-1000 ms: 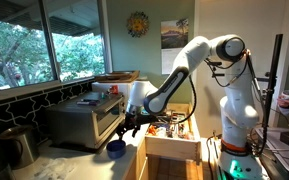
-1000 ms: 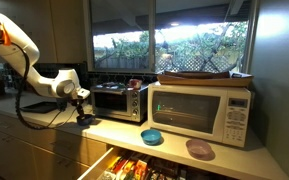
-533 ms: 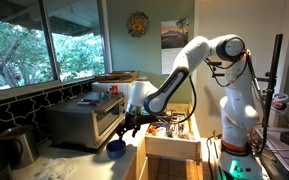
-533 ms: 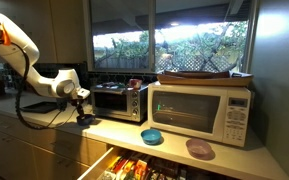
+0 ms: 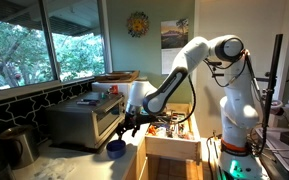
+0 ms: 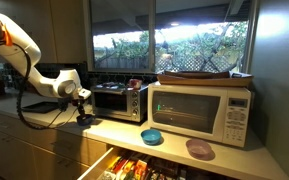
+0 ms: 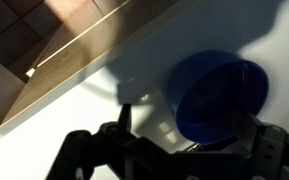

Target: Pour the water out of the blue cup and into the blue bowl

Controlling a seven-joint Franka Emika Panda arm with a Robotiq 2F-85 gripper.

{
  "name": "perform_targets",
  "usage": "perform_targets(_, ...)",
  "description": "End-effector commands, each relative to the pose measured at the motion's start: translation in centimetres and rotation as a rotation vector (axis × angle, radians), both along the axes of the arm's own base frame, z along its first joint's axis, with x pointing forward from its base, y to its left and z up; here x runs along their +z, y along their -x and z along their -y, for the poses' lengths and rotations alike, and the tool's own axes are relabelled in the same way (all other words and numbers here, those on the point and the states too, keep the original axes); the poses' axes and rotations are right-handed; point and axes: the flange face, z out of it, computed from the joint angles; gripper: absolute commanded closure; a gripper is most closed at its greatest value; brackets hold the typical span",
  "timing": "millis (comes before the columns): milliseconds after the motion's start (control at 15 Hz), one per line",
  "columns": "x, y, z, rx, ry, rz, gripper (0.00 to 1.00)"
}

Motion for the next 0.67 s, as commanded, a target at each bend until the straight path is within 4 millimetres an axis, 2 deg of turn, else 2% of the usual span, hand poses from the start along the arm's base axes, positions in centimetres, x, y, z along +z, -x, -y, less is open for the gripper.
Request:
perform_targets(0, -1.3, -1.2, -0.4, -0.024, -0.022, -0.033, 0.00)
perform_targets(267, -2.5, -1.9, -1.0, -0.026, -0.015, -0.079, 0.00)
perform_targets(600, -3.0, -2.8, -1.3, -0.035, -0.016, -0.094, 0.00)
